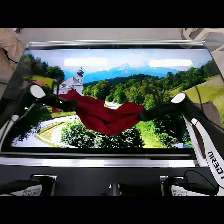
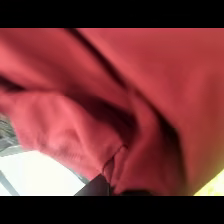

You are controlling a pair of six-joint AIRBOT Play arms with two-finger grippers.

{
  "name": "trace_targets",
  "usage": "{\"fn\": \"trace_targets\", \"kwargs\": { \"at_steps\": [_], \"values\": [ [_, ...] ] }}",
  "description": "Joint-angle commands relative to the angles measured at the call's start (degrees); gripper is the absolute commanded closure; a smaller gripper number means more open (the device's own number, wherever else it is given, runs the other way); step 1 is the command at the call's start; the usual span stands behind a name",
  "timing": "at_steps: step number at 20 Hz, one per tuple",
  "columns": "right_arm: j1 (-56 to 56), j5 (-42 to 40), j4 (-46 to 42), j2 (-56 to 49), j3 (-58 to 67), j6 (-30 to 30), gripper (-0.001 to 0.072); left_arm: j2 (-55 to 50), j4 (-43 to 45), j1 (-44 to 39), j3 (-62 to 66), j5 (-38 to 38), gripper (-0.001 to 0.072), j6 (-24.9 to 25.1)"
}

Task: Fold the shirts.

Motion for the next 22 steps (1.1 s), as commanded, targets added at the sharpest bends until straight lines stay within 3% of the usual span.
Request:
{"fn": "trace_targets", "kwargs": {
  "at_steps": [1,3,6,9,13,17,22],
  "values": [
    [-0.3,7.1,-3.1,7.0,14.4,-2.6,0.069,12.2,0.3,0.1,10.4,6.9,0.0686,2.4],
    [-0.3,5.8,-3.3,13.6,27.3,-2.8,0.069,19.3,0.8,0.1,21.2,13.9,0.0685,2.4],
    [-0.3,-4.0,-3.6,23.7,42.6,-2.4,0.069,27.1,0.9,0.1,33.8,25.9,0.0686,2.4],
    [-0.3,-9.9,-6.0,32.2,46.1,1.7,0.069,31.8,0.9,0.0,36.8,26.8,0.0685,2.4],
    [-0.3,-6.3,-9.0,36.4,46.1,8.9,0.069,33.7,0.9,0.0,36.8,28.5,0.0685,2.4],
    [-0.3,-2.0,-8.9,35.5,46.1,11.9,0.069,31.7,2.4,0.0,36.8,29.2,0.0684,2.5],
    [-0.3,13.7,-9.2,26.4,45.9,13.0,0.0689,23.5,4.1,0.0,36.8,28.8,0.0684,2.4]
  ]
}}
